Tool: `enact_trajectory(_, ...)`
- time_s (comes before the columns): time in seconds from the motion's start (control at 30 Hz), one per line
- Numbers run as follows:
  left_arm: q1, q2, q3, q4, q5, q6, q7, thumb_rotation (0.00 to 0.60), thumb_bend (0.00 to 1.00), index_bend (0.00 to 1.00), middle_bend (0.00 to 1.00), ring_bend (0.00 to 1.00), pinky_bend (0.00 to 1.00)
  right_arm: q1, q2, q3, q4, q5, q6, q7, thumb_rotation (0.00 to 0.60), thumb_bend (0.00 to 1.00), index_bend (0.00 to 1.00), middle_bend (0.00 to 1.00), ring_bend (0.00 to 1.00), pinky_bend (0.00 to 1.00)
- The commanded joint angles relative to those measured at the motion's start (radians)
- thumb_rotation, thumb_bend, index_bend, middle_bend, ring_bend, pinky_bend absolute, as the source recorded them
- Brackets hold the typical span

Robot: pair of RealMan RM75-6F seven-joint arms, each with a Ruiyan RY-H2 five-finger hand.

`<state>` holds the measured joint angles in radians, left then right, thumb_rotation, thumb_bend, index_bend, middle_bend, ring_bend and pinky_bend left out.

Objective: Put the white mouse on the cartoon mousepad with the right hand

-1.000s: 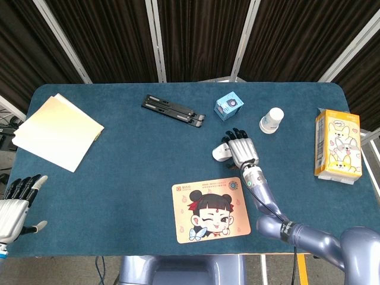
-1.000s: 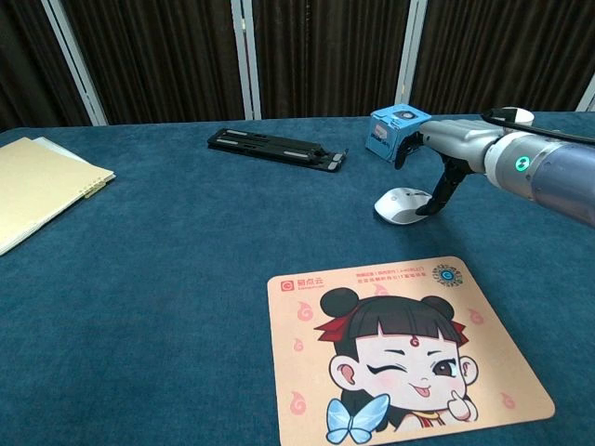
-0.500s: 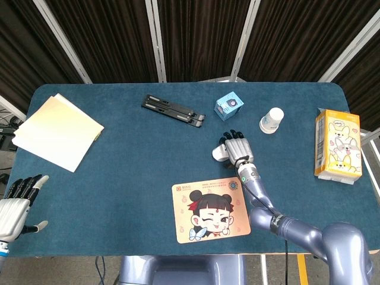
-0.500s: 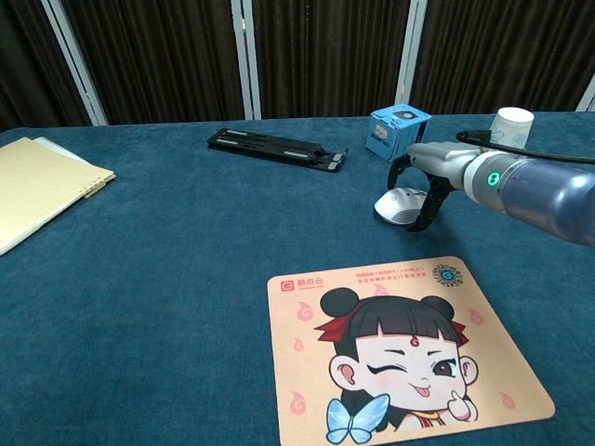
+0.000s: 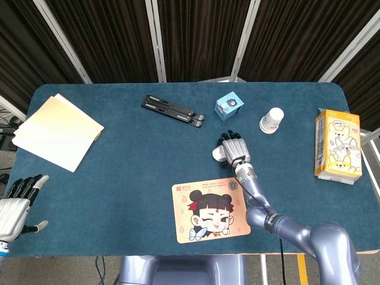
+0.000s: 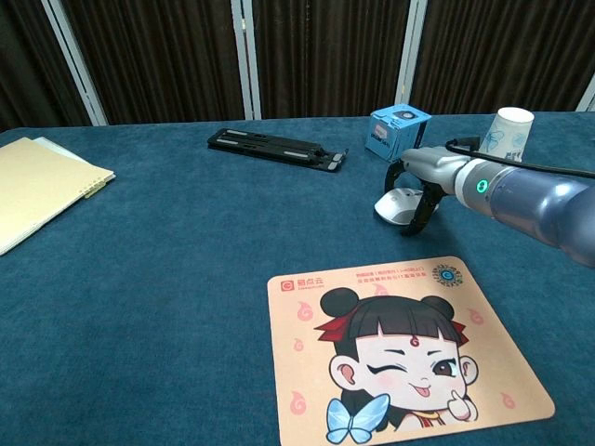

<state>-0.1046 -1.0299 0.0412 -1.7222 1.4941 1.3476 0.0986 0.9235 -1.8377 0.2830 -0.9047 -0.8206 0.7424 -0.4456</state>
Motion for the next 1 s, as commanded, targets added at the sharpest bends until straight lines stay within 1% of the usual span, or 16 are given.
enact_trajectory(0.03, 0.0, 0.001, 0.001, -0.001, 0.0, -0.001, -0.002, 0.6, 0.09, 0.0, 0.0, 0.0, 0.0, 0.004, -0.003, -0.003, 0.015, -0.011, -0.003, 0.004, 0.6, 0.22, 0.31, 0.15, 0.0, 0.13)
enact_trajectory(0.2, -0.002, 0.002, 0.001, -0.003, -0.002, -0.005, -0.004, 0.6, 0.09, 0.0, 0.0, 0.0, 0.0, 0.003, 0.006, -0.004, 0.015, -0.022, 0.002, 0.004, 0.6, 0.23, 0.31, 0.15, 0.0, 0.13)
enact_trajectory(0.43, -0.005, 0.004, 0.003, -0.008, -0.002, -0.01, -0.008, 0.6, 0.09, 0.0, 0.0, 0.0, 0.0, 0.0, 0.012, -0.01, 0.026, -0.017, -0.001, -0.014, 0.6, 0.28, 0.31, 0.15, 0.0, 0.13)
enact_trajectory(0.6, -0.007, 0.006, 0.003, -0.009, -0.003, -0.014, -0.009, 0.6, 0.09, 0.0, 0.0, 0.0, 0.0, -0.004, 0.01, -0.017, 0.033, -0.007, -0.012, -0.024, 0.6, 0.28, 0.31, 0.15, 0.0, 0.14)
enact_trajectory(0.7, -0.007, 0.006, 0.003, -0.011, -0.004, -0.016, -0.011, 0.6, 0.09, 0.0, 0.0, 0.0, 0.0, -0.004, 0.008, -0.019, 0.037, -0.002, -0.016, -0.03, 0.6, 0.28, 0.36, 0.21, 0.0, 0.18)
enact_trajectory(0.77, -0.008, 0.006, 0.003, -0.012, -0.006, -0.017, -0.011, 0.6, 0.09, 0.0, 0.0, 0.0, 0.0, -0.004, 0.005, -0.018, 0.038, -0.006, -0.01, -0.03, 0.6, 0.28, 0.45, 0.26, 0.0, 0.21)
enact_trajectory(0.83, -0.008, 0.006, 0.003, -0.012, -0.007, -0.017, -0.011, 0.6, 0.09, 0.0, 0.0, 0.0, 0.0, -0.005, 0.003, -0.016, 0.035, -0.02, 0.004, -0.018, 0.6, 0.29, 0.49, 0.28, 0.0, 0.22)
enact_trajectory(0.9, -0.008, 0.006, 0.003, -0.012, -0.007, -0.017, -0.011, 0.6, 0.09, 0.0, 0.0, 0.0, 0.0, -0.008, 0.004, -0.017, 0.028, -0.049, 0.022, 0.002, 0.6, 0.29, 0.52, 0.29, 0.01, 0.23)
enact_trajectory(1.0, -0.008, 0.006, 0.003, -0.012, -0.007, -0.016, -0.012, 0.6, 0.09, 0.0, 0.0, 0.0, 0.0, -0.011, 0.009, -0.017, 0.014, -0.09, 0.049, 0.033, 0.6, 0.3, 0.55, 0.34, 0.08, 0.29)
